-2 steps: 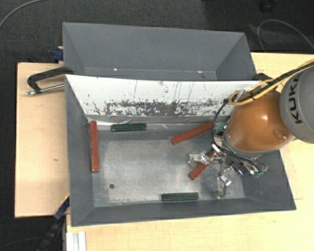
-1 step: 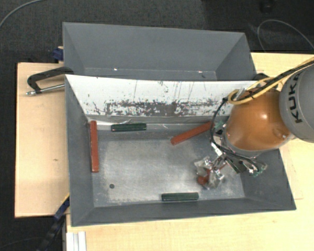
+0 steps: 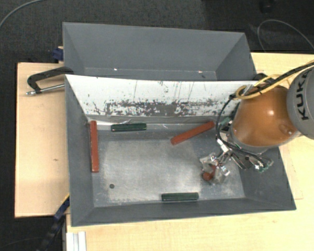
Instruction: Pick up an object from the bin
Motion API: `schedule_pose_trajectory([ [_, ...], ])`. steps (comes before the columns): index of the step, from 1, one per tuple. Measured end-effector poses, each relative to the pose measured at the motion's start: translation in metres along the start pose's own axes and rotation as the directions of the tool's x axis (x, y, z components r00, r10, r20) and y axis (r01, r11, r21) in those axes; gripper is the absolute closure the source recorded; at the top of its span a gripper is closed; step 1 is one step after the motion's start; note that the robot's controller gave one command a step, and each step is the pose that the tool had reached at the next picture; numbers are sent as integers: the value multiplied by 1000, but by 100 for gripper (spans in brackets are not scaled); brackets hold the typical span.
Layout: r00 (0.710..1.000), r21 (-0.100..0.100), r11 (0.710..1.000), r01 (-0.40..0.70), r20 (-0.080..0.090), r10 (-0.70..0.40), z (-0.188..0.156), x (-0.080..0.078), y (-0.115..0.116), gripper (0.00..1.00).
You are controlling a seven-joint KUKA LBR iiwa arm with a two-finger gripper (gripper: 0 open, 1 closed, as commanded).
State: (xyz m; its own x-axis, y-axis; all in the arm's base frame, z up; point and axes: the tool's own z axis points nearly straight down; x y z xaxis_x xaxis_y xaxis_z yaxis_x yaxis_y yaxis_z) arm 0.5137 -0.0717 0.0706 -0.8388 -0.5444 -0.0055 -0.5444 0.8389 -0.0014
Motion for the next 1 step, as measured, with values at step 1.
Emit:
schedule_pose_trajectory([
  [1, 1000, -6, 1000, -4, -4, 4, -2, 34, -19, 100],
])
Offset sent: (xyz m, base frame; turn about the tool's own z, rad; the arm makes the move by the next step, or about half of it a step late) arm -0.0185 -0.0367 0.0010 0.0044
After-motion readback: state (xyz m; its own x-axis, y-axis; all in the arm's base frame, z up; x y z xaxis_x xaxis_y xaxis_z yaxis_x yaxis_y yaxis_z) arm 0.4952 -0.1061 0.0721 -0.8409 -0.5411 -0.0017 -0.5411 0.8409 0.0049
